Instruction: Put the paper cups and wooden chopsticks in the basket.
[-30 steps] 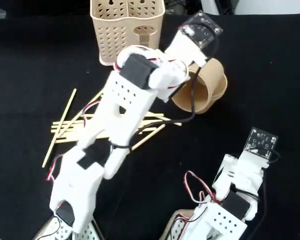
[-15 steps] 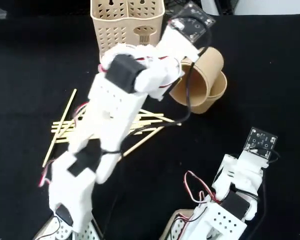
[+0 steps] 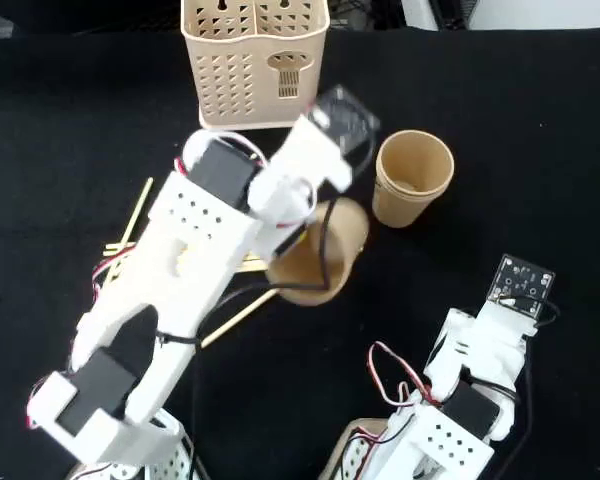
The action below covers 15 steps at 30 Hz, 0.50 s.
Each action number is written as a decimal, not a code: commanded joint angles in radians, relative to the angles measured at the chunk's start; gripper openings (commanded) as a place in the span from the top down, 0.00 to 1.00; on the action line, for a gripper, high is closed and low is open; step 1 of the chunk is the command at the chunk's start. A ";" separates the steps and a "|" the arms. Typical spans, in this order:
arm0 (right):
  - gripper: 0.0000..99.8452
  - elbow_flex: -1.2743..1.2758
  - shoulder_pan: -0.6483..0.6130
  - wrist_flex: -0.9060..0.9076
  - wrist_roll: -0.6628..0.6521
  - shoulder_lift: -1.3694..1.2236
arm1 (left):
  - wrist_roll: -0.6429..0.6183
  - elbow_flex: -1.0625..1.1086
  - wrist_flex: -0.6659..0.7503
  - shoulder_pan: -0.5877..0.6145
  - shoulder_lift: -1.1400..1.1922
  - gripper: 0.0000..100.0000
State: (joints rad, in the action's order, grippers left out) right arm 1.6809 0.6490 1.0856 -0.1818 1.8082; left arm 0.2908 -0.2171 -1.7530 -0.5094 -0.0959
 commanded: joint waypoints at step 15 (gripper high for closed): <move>0.99 -0.012 0.006 -0.023 0.009 0.071 | 0.252 0.364 -0.009 -0.010 -0.091 0.97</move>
State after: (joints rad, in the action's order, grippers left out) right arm 1.6809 0.6490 1.0856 -0.1818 1.8082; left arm 0.5317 0.1895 -1.7453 -0.5033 -0.1542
